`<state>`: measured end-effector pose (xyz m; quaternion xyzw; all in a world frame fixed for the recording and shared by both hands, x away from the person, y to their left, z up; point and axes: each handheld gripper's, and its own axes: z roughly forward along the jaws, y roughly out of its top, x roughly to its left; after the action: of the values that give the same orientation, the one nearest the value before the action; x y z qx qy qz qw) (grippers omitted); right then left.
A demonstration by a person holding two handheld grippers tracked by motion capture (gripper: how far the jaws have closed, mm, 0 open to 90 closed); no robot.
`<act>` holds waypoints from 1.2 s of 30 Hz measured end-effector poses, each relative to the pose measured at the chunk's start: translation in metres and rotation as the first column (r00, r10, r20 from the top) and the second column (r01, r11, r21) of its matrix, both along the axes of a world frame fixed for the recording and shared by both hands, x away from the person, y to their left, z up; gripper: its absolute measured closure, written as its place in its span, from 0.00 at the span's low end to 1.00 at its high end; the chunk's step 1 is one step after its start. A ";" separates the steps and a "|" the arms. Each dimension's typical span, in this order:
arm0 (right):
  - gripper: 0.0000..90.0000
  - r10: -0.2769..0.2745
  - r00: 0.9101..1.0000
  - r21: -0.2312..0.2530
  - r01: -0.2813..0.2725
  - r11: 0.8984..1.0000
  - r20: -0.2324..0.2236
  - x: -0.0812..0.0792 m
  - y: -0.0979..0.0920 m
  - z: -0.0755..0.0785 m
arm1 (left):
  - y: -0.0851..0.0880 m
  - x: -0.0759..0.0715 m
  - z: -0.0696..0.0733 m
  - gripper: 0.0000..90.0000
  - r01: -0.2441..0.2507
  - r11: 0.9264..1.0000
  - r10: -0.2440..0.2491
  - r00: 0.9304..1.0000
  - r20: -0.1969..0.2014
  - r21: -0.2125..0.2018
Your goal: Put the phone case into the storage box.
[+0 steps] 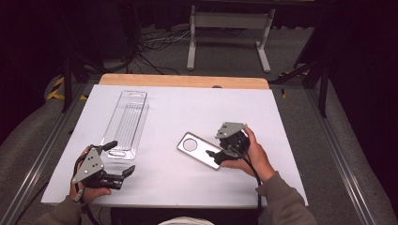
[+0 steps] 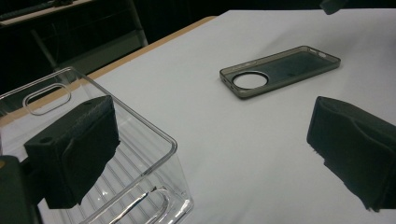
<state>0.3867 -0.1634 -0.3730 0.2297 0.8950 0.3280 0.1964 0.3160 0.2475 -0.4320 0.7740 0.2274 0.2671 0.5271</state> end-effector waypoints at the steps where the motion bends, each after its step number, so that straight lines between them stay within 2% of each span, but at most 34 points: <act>1: 0.21 0.004 1.000 -0.008 -0.004 1.000 -0.009 0.005 0.003 0.002 | 0.000 0.000 0.000 0.03 0.003 1.000 -0.003 1.000 -0.002 -0.001; 5: 0.22 0.013 0.999 -0.039 -0.015 0.999 -0.047 0.023 0.018 0.006 | 0.001 0.000 0.000 0.03 0.008 1.000 -0.008 1.000 -0.001 0.001; 7: 0.22 0.021 0.998 -0.070 -0.025 0.997 -0.057 0.031 0.026 0.004 | 0.001 0.000 0.000 0.03 0.009 1.000 -0.009 1.000 0.000 0.003; 14: 0.24 0.012 0.992 -0.156 -0.032 0.987 -0.126 0.056 0.048 -0.012 | 0.001 0.000 -0.001 0.03 0.013 1.000 -0.013 1.000 0.004 -0.002; 16: 0.24 0.004 0.991 -0.179 -0.028 0.983 -0.134 0.063 0.052 -0.016 | 0.001 0.000 -0.001 0.03 0.017 1.000 -0.017 1.000 0.005 0.005; 20: 0.27 -0.005 0.980 -0.216 -0.039 0.976 -0.198 0.077 0.059 -0.022 | 0.000 0.001 -0.002 0.03 0.024 1.000 -0.024 1.000 -0.010 0.010; 25: 0.34 -0.019 0.971 -0.235 -0.039 0.971 -0.239 0.090 0.067 -0.022 | 0.000 0.000 -0.002 0.04 0.025 1.000 -0.025 1.000 -0.009 0.007; 31: 0.50 -0.017 0.958 -0.305 -0.074 0.949 -0.287 0.101 0.084 -0.028 | 0.001 -0.001 -0.001 0.04 0.035 0.999 -0.035 0.999 -0.011 0.012; 33: 0.57 -0.033 0.958 -0.325 -0.063 0.944 -0.283 0.104 0.089 -0.030 | 0.000 -0.001 -0.002 0.04 0.033 0.999 -0.033 0.999 -0.011 0.016; 36: 0.65 -0.026 0.955 -0.326 -0.075 0.942 -0.295 0.107 0.091 -0.032 | -0.001 -0.001 -0.002 0.04 0.033 0.999 -0.033 0.999 -0.017 0.016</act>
<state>0.4937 -0.0723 -0.4049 0.2280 0.9597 0.1361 0.0923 0.3152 0.2464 -0.4340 0.7841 0.2169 0.2537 0.5232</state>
